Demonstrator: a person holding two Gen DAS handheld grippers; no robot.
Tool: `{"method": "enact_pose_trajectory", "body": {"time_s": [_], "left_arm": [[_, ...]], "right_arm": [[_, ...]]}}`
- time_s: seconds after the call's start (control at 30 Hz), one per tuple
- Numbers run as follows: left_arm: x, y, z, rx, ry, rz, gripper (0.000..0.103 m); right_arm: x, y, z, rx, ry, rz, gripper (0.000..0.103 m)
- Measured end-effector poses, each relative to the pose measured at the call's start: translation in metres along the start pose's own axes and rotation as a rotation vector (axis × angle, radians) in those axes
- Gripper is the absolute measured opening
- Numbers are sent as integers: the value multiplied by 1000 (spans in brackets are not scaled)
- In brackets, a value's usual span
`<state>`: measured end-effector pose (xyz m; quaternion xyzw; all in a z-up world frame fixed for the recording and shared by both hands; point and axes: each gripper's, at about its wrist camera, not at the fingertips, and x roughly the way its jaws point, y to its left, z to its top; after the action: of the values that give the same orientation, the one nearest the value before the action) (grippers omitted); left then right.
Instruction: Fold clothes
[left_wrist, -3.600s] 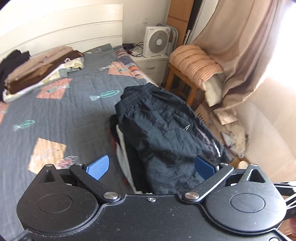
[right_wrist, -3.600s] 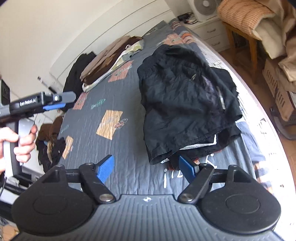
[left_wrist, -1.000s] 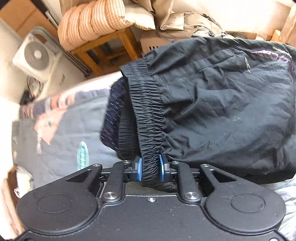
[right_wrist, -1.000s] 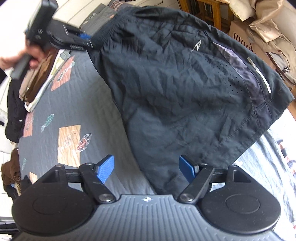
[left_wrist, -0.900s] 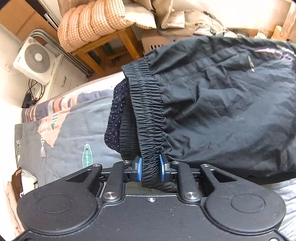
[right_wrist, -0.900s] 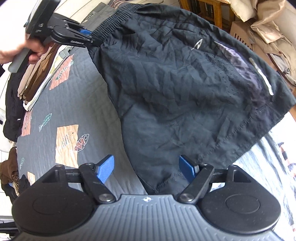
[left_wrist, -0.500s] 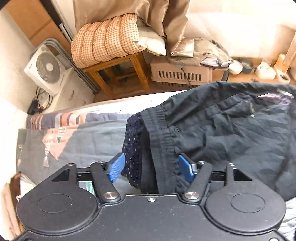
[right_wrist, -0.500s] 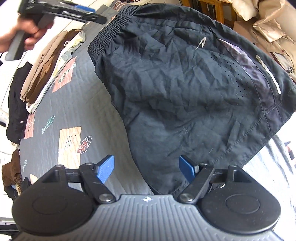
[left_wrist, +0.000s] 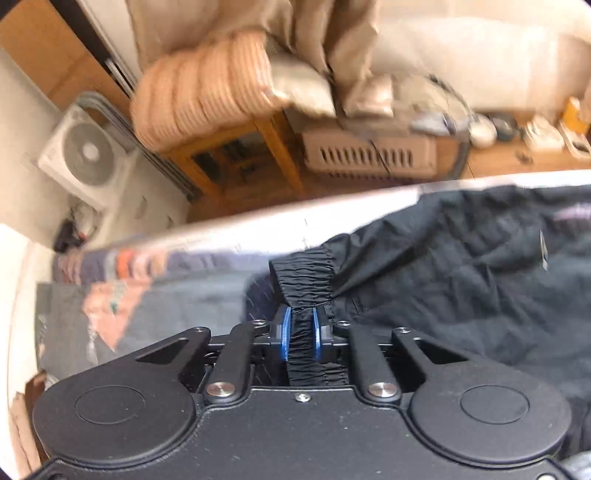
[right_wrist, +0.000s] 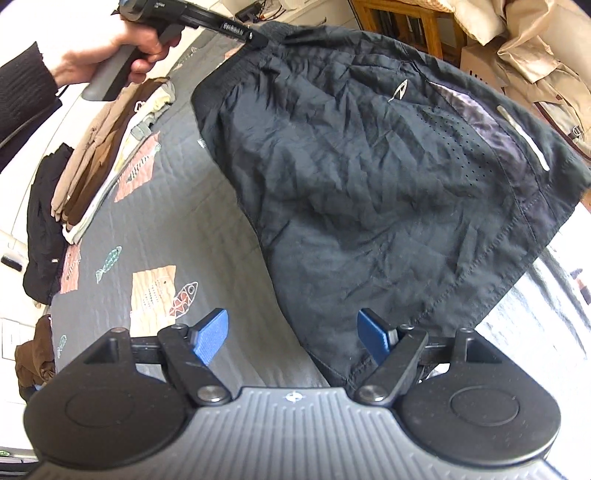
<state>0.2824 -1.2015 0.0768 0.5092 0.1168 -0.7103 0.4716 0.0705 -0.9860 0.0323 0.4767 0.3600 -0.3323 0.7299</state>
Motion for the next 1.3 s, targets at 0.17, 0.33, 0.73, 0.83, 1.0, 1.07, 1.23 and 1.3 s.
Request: {"method": "enact_pose_trajectory", "body": {"time_s": [0.17, 0.33, 0.73, 0.83, 1.0, 1.07, 1.23, 1.3], "left_arm": [[9, -11, 14, 45, -33, 85, 14], [13, -12, 8, 19, 21, 101, 36], [-39, -23, -85, -555, -169, -432, 40], [-18, -38, -110, -697, -191, -575, 46], [16, -62, -151, -932, -225, -815, 56], [30, -52, -166, -1009, -239, -804, 56], [49, -13, -187, -1115, -302, -737, 46], [55, 5, -188, -1137, -308, -726, 35]], "right_arm": [[0, 0, -1, 3, -2, -7, 77], [-5, -1, -3, 6, 2, -5, 77], [-17, -10, 0, 35, -61, 66, 77], [-9, -6, 6, 16, -121, 110, 77], [28, -10, 14, -14, -175, 141, 77], [46, -15, 16, -23, -166, 116, 77], [68, -45, 9, 16, -132, 67, 76], [67, -50, 3, -7, -135, 74, 75]]}}
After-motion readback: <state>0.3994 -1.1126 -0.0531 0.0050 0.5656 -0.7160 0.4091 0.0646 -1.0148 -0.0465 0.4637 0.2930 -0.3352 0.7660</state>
